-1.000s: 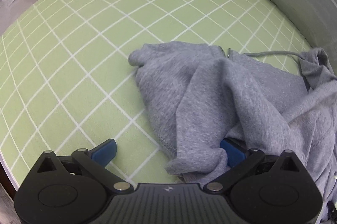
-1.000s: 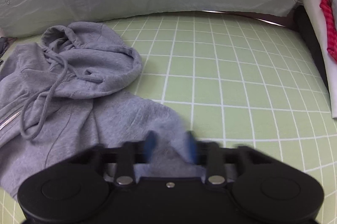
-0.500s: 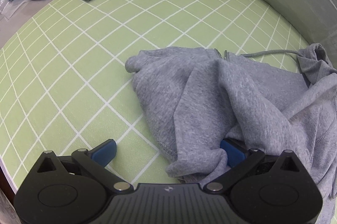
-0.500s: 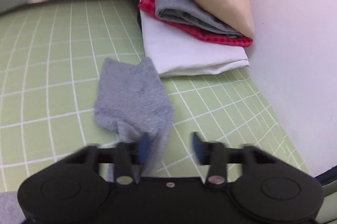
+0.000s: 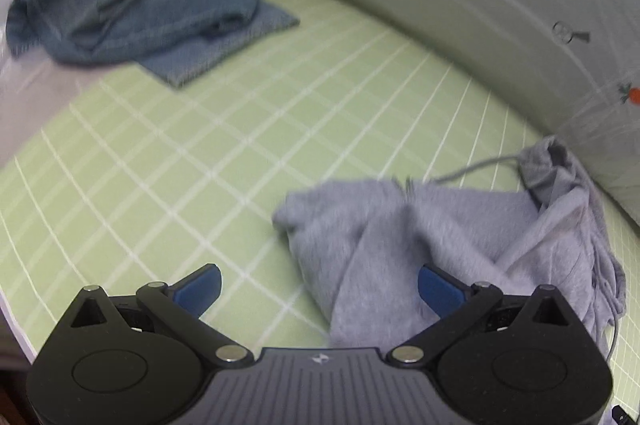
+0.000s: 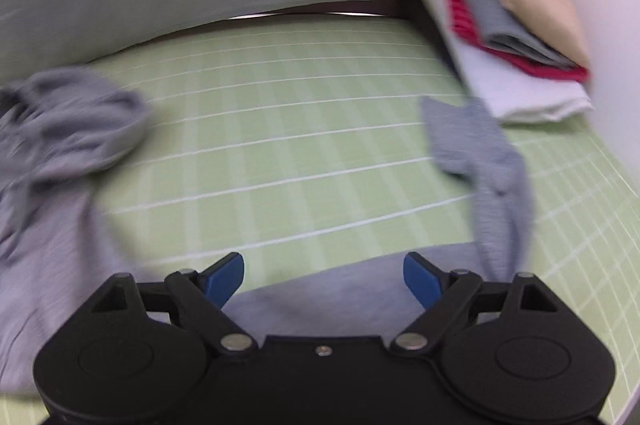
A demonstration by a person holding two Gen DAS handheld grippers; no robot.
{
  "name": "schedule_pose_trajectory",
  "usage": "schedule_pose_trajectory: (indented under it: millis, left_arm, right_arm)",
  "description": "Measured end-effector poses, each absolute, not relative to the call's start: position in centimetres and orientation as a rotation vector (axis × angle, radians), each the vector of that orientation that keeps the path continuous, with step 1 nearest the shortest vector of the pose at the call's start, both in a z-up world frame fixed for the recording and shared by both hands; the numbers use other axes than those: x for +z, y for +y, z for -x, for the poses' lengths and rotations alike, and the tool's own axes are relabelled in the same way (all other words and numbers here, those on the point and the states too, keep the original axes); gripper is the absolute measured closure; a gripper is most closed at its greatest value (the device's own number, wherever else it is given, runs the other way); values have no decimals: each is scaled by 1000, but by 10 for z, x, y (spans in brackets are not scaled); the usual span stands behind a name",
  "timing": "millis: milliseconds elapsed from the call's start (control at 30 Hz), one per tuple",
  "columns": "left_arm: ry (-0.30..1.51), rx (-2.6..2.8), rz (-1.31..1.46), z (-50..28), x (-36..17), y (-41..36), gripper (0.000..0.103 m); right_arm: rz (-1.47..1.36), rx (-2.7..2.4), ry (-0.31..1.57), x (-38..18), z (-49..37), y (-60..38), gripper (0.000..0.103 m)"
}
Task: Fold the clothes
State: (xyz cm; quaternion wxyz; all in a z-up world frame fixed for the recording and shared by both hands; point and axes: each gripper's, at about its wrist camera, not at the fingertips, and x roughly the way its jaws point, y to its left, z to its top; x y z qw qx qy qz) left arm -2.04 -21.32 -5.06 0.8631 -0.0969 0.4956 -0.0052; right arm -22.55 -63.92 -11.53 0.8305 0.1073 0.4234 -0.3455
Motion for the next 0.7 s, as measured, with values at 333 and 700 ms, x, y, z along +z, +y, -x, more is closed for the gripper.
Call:
schedule_pose_trajectory:
  millis: [333,700]
  left_arm:
    - [1092,-281,259,-18,-54,-257,6]
    - [1072,-376,98,30,-52,-266,91]
  right_arm:
    - [-273,-695,938,-116,227,-600,15]
    - [-318,-771,951,-125,257,-582,10]
